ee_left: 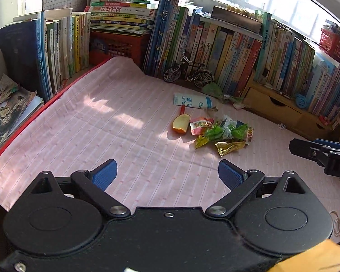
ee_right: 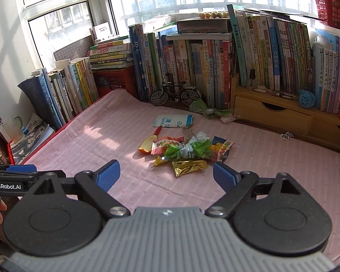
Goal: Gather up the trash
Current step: 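Bring both open tools back up over the snack pile, then grasp the green-and-white wrapper with the left tool while the right tool grasps the orange snack packet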
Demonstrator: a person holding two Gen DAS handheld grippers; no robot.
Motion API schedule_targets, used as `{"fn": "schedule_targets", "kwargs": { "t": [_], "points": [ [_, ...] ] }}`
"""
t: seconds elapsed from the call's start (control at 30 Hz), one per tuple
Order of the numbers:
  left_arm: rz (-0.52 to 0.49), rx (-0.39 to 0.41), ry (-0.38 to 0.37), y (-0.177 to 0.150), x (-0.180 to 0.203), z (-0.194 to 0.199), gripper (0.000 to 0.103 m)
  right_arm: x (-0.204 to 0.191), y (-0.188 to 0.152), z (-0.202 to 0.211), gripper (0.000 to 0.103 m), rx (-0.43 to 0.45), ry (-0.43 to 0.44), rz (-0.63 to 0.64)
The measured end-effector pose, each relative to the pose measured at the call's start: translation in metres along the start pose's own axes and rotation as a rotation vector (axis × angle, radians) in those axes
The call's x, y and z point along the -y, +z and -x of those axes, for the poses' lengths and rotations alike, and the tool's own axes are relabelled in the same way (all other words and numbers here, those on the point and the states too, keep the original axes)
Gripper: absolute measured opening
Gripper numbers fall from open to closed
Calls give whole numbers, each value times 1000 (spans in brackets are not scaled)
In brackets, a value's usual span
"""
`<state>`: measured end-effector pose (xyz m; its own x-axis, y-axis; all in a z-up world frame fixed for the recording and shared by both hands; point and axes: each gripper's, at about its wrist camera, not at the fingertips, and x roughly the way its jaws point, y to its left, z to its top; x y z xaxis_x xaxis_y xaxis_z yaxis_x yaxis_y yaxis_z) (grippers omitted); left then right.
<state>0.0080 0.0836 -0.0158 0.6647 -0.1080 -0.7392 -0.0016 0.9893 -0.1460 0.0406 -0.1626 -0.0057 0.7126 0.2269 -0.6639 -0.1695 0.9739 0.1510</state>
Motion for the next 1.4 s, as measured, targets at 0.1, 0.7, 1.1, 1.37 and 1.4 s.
{"fn": "schedule_targets", "kwargs": {
  "t": [0.1,0.7,1.1,1.37,1.4],
  "points": [
    [-8,0,14,16,13,-21,96,20,10,-15,97,8,-11,-5],
    [49,-9,-58,65,56,-125,99,94,46,-120,101,-48,-36,27],
    [69,-126,-72,53,84,-188,75,124,27,-175,97,-144,-34,-43],
    [-130,-137,-94,57,133,-225,62,171,30,-188,88,-171,-92,-294],
    [-150,-143,-99,58,140,-231,60,174,30,-188,88,-170,-93,-304]
  ]
}}
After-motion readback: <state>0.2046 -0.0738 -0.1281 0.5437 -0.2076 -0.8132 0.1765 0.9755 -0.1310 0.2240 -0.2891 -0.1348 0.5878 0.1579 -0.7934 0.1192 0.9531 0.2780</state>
